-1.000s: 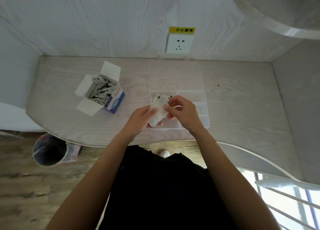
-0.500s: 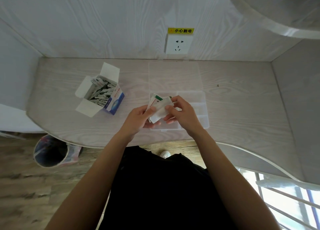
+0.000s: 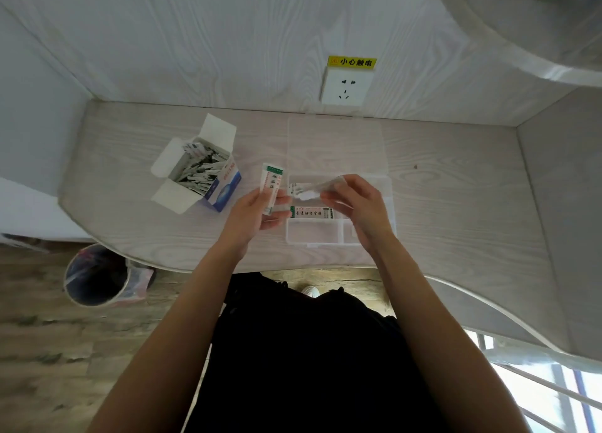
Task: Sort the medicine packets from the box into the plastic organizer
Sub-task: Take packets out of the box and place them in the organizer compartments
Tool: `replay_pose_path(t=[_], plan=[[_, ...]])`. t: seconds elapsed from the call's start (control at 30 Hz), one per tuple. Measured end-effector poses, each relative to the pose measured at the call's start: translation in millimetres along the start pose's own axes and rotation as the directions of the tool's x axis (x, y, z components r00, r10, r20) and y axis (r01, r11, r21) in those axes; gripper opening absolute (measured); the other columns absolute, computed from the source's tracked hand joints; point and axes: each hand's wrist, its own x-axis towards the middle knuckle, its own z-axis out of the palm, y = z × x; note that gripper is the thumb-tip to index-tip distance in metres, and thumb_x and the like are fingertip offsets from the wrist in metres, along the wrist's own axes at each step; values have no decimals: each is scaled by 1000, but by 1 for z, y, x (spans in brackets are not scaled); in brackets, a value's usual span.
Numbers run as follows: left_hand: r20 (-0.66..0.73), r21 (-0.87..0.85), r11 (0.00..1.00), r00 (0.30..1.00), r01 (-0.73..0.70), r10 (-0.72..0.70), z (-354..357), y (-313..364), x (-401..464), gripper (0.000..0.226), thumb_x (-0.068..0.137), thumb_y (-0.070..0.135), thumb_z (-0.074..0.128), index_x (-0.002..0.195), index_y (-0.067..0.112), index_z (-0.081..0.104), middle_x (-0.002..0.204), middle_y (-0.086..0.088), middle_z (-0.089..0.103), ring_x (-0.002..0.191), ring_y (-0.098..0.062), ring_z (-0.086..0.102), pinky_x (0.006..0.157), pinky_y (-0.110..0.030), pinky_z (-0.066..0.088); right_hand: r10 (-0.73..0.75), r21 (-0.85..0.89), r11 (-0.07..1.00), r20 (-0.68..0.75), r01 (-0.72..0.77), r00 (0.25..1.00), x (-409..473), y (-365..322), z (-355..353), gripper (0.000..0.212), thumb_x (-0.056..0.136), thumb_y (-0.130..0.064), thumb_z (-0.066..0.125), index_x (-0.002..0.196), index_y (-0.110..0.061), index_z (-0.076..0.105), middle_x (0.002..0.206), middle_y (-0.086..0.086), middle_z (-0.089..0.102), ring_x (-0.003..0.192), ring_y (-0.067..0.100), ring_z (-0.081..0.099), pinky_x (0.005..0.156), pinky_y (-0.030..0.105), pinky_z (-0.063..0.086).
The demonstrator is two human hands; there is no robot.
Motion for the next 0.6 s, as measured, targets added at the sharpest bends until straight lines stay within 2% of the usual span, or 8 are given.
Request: replay_pose_path(t=[0.07,0.1,0.17,0.23,0.27,0.33,0.47,0.6], plan=[[-50,36,999,998,-31,32,-7,-1,3,27,101,26,37,94,20,62,99,1,69,85,-14,67,71,-24,51,-42,-137,990,-38,36,998,4,-3,-7,16,88,-20,63,85,-5,67,89,15,69,85,23,69,82,31,55],[-63,54,998,997,-40,43,-9,-1,5,27,101,26,37,93,21,62,99,1,69,86,-14,66,74,-25,51,-71,-280,959,-62,51,996,7,-3,-9,21,85,-29,66,81,-9,69,86,10,71,84,21,69,82,30,54],[-77,67,996,996,-50,55,-10,-2,7,28,101,26,37,91,23,62,96,3,68,88,-15,65,79,-28,50,-169,-580,808,-66,100,983,14,-1,-13,23,78,-37,73,74,-15,70,81,2,70,79,16,68,76,25,53],[-106,64,997,993,-48,54,-11,-5,8,27,101,26,38,91,23,63,93,5,67,87,-14,63,80,-28,49,-234,-736,651,37,185,972,19,4,-13,14,75,-26,77,75,-15,68,86,0,65,81,15,64,74,23,53],[-119,66,997,992,-44,52,-11,-8,7,25,100,26,40,92,22,63,94,5,67,88,-14,62,79,-27,49,-241,-765,603,96,226,966,21,7,-12,12,74,-20,78,77,-15,67,89,-1,62,85,15,62,75,24,53],[-137,81,996,990,-27,38,-12,-15,7,22,99,25,44,100,19,65,97,4,66,88,-12,59,75,-23,49,-226,-765,578,184,284,957,22,13,-10,13,75,-12,76,81,-13,65,96,1,58,91,17,61,79,26,53],[-182,102,995,983,7,12,-13,-23,6,31,97,23,48,120,7,60,103,-3,61,85,-8,56,66,-14,50,-214,-783,520,268,342,939,27,19,-10,12,78,-12,74,83,-12,63,95,5,63,90,20,63,76,23,53],[-192,96,995,981,-4,22,-10,-23,5,21,97,23,47,113,15,59,97,-3,60,79,-6,55,70,-20,49,-250,-824,334,391,458,886,32,19,-11,8,81,-9,70,80,-14,63,88,2,63,80,14,59,73,32,52]])
